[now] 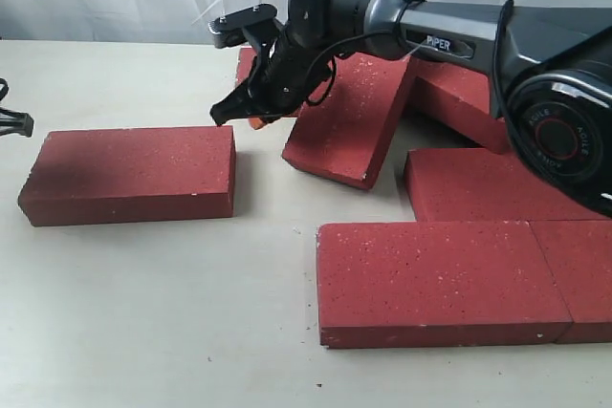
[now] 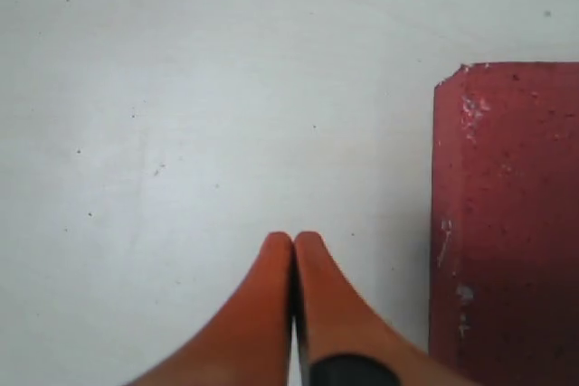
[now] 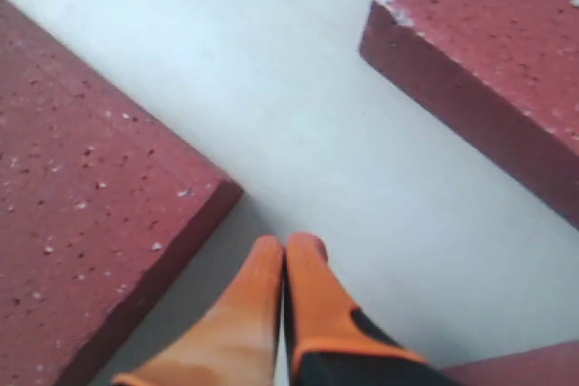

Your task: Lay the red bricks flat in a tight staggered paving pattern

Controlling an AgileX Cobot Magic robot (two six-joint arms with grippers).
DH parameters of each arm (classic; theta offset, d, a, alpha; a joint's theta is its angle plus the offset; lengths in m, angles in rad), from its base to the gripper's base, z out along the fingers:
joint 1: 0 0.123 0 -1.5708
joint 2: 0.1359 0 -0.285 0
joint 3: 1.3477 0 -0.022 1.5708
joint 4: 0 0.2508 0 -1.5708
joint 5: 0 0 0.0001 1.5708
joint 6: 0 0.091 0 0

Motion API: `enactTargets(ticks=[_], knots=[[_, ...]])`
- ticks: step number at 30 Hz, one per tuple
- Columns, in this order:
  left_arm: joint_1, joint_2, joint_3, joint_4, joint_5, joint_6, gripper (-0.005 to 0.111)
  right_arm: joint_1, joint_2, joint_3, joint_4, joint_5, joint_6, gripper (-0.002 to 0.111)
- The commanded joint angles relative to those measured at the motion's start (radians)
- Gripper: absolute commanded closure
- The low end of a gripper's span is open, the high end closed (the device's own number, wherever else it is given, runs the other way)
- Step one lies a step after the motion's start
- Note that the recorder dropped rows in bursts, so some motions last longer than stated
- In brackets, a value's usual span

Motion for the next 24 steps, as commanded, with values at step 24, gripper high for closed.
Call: enactTargets(ticks=[24], knots=[[-0.431,0.089,-0.287,-0.546,0.089,0.498,0.107,-0.358,-0.494,0.629,-0.077,-0.060,-0.111,0.109]])
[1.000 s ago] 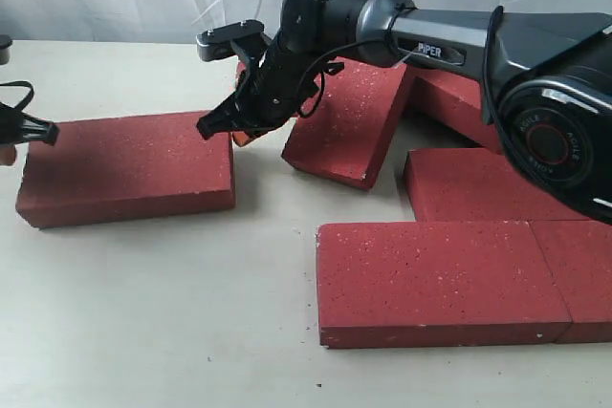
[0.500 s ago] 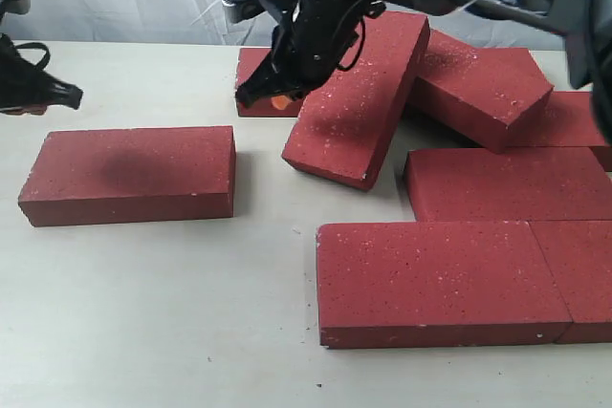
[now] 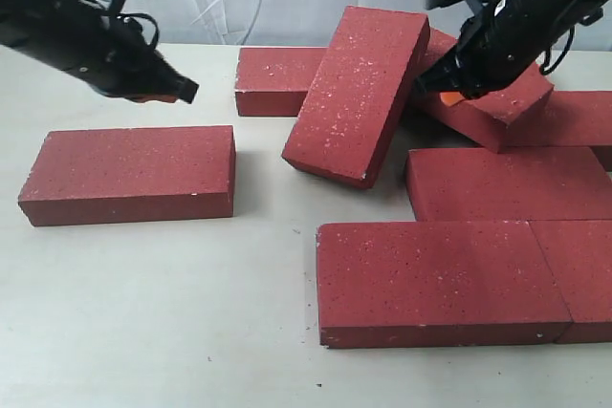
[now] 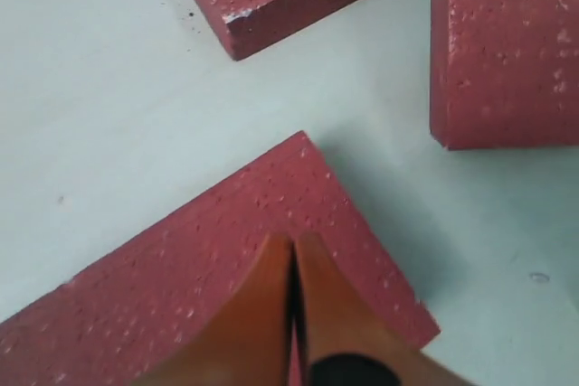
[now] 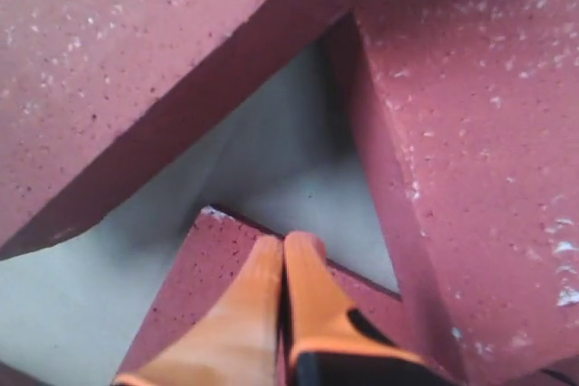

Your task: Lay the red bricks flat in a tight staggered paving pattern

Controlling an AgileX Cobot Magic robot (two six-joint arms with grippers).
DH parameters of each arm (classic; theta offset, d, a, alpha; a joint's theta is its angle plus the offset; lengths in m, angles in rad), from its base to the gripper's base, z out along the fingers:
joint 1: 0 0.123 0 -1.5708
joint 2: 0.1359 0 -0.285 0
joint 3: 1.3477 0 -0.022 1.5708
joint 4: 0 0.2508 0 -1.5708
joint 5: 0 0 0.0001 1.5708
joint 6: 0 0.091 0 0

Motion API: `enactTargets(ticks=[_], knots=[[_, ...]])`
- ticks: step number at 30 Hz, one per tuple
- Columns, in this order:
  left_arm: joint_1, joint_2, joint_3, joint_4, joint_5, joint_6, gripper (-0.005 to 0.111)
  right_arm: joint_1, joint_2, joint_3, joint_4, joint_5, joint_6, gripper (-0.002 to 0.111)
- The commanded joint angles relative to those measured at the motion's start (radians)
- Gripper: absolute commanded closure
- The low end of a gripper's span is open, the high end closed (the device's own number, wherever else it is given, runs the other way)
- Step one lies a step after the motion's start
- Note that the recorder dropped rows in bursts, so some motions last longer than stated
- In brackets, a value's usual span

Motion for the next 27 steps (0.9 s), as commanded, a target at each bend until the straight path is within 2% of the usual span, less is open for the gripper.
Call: enactTargets(ticks=[1,7,13,19,27], knots=[[-0.010,0.201,-0.214,0.010,0.110,-0.074,0.107,0.000,0.049,0.003,0.029,-0.020,0.001,0.109],[-0.050,0.425,-0.448,0.087,0.175,-0.120,0.107,0.000,0.074,0.003,0.036,-0.022,0.001,0.109],[-0.089,0.530,-0.573,0.104,0.175,-0.120,0.107,0.001,0.074,0.003,0.112,-0.052,-0.038,0.109],[-0.101,0.585,-0.634,0.091,0.177,-0.121,0.107,0.002,0.074,0.003,0.124,-0.086,-0.050,0.109],[-0.121,0.614,-0.650,0.061,0.174,-0.121,0.107,0.008,0.126,0.003,0.126,-0.118,-0.050,0.109]])
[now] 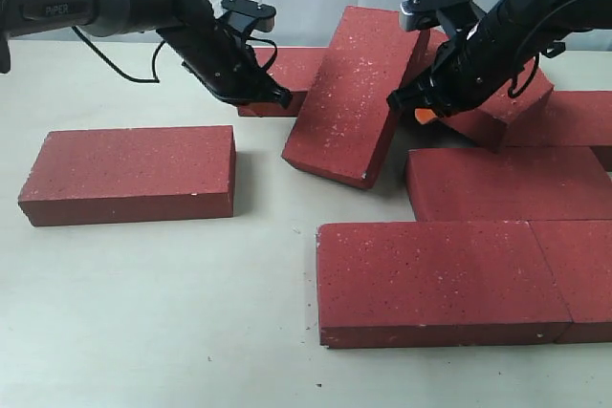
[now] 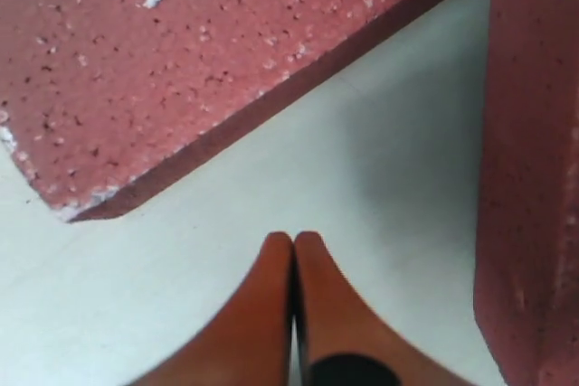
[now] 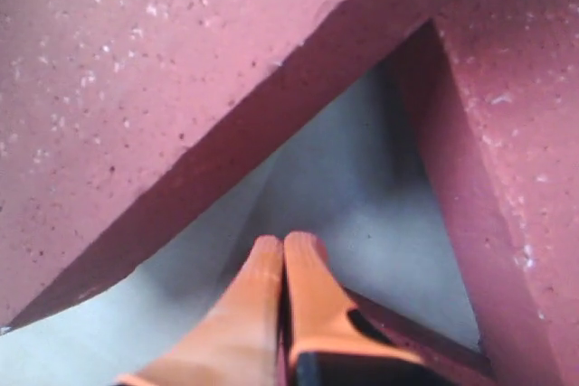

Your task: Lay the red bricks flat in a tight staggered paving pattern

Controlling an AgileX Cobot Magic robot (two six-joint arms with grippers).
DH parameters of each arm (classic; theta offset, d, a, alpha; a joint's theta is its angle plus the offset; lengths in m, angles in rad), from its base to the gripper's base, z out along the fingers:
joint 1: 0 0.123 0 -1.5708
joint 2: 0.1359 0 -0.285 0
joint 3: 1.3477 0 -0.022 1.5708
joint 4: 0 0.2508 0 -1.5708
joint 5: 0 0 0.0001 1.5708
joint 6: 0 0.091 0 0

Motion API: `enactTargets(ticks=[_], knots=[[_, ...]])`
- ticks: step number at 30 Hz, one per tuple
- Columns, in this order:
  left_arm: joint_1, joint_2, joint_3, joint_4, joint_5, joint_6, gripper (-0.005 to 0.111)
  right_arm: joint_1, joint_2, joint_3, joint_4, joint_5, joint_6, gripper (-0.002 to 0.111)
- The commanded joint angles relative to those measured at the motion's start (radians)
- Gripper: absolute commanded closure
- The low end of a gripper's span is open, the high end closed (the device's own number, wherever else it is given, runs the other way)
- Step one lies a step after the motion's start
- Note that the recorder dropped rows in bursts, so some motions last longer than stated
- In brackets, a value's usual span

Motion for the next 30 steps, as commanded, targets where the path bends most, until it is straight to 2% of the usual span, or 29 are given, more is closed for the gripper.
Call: enactTargets(ticks=[1,17,30], knots=[[-0.026,0.010,-0.011,-0.029,-0.008,-0.006,0.107,0.002,0.035,0.001,0.005,-0.046,-0.008,0.109],[-0.050,0.076,-0.052,-0.060,-0.096,-0.007,0.107,0.002,0.066,0.001,0.046,-0.053,-0.034,0.109],[-0.052,0.031,-0.052,-0.136,-0.069,0.050,0.107,0.002,0.066,0.001,0.235,-0.066,-0.172,0.109]])
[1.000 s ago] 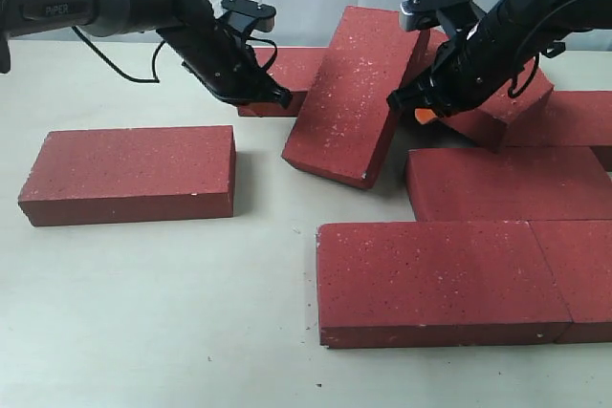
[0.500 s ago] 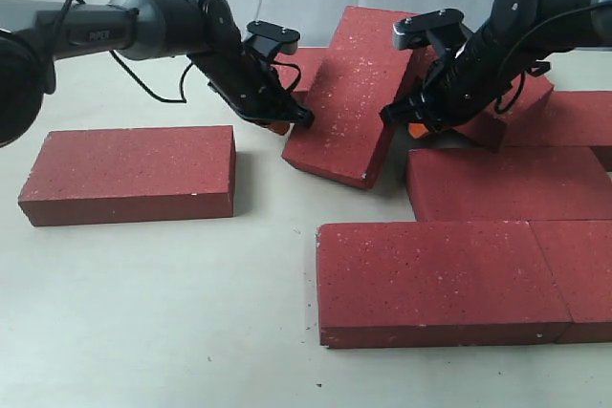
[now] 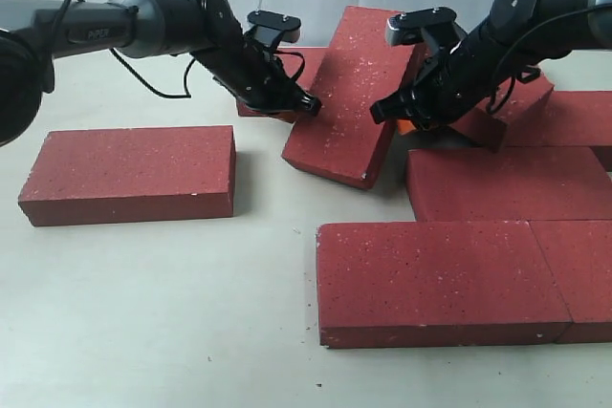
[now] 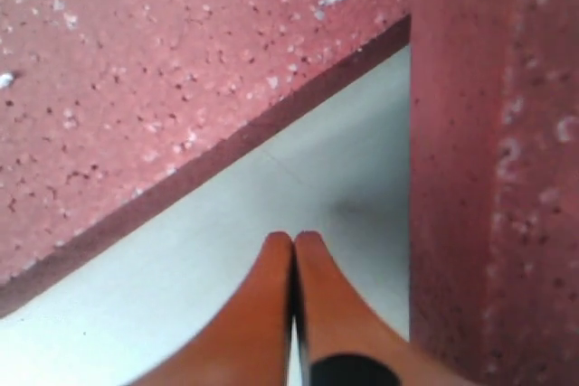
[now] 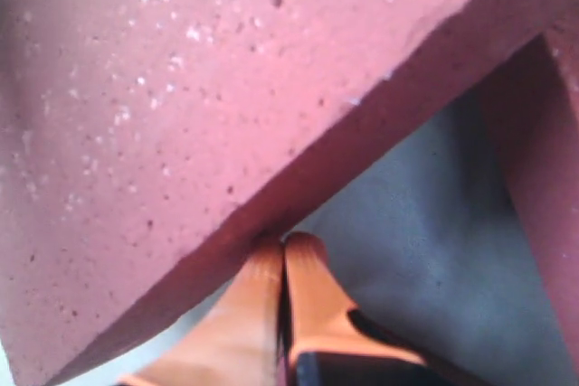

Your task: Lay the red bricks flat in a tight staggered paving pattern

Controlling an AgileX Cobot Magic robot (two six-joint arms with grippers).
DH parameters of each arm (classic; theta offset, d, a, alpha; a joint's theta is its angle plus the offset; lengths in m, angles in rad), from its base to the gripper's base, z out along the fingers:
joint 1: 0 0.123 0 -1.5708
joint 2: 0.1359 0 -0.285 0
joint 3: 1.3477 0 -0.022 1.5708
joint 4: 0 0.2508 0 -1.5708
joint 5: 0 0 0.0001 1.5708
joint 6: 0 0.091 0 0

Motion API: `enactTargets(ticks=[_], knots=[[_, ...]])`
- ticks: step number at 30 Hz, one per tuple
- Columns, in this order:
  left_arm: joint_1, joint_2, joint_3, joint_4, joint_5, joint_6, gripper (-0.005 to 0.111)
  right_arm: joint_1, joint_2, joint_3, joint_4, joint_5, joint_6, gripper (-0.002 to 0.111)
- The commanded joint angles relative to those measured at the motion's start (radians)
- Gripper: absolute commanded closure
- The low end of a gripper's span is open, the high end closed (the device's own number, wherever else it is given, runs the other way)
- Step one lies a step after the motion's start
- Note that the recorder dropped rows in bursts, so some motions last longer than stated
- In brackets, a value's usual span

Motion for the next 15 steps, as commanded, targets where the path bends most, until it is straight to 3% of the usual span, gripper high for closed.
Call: enactTargets(ticks=[1,4,9,15], knots=[[-0.005,-0.050,-0.006,-0.064,0.038,0.060,0.107,0.000,-0.001,0.001,0.087,-0.012,-0.072,0.109],[-0.005,-0.052,-0.006,-0.088,0.077,0.091,0.107,0.000,-0.001,0.001,0.118,-0.012,-0.119,0.109],[0.033,-0.063,-0.006,0.067,0.054,0.000,0.107,-0.002,-0.001,0.001,-0.019,0.013,-0.093,0.109],[0.053,-0.037,-0.006,0.008,0.067,0.021,0.107,-0.002,-0.001,0.001,0.024,-0.032,-0.093,0.109]])
